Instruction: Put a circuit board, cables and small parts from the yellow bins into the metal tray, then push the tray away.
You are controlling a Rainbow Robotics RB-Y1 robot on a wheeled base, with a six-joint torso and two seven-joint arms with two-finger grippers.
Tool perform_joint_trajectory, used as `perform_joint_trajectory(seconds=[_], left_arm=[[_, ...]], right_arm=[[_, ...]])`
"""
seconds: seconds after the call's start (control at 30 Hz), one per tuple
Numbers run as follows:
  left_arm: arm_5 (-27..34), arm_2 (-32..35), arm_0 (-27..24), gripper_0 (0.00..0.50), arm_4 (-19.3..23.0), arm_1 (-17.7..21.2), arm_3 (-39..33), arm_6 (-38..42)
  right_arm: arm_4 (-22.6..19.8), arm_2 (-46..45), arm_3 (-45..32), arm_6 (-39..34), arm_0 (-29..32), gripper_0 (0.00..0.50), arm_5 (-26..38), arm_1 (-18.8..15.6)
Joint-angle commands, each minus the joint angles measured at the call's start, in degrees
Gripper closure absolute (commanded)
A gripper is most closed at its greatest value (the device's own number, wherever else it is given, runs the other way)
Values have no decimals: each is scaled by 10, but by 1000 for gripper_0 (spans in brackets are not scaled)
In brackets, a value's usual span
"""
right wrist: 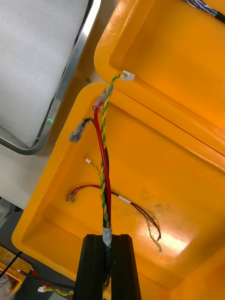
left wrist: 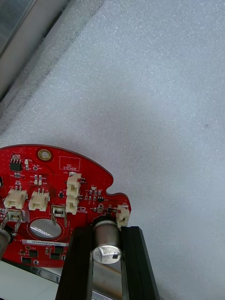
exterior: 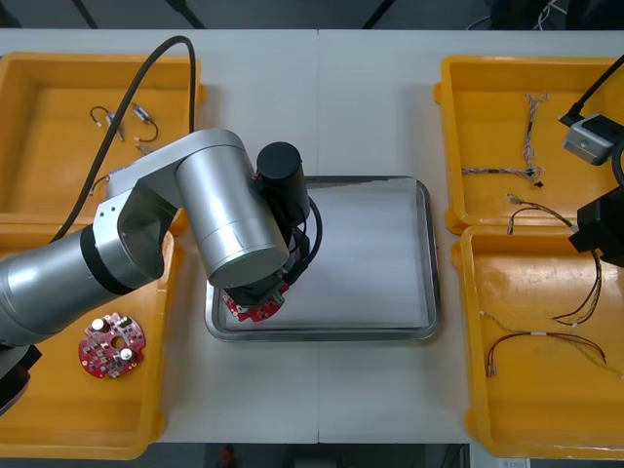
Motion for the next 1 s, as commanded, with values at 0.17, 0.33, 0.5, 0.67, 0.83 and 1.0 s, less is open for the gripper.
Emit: perform_joint_trajectory(seconds=[0.17, 0.33, 0.5, 0.67, 0.83, 1.0], left_arm=[[-38, -19, -24, 499, 0, -20, 23, -6], [-38, -25, -22, 499, -3, -20, 24, -7], [-40, -25, -20, 492, 2, -20, 24, -7], [-52, -26, -13, 346, -11, -19, 24, -9], [-56, -25, -12, 238, -19, -19, 24, -9], [-59, -26, -12, 49, -24, -18, 24, -9]], right_arm=[[3, -14, -14, 11, -18, 500, 2, -8], [3, -14, -14, 11, -18, 500, 2, -8], [3, -14, -14, 11, -18, 500, 2, -8], [3, -14, -14, 11, -18, 500, 2, -8], [3, -14, -14, 11, -18, 500, 2, -8], [3, -14, -14, 11, -18, 500, 2, -8]])
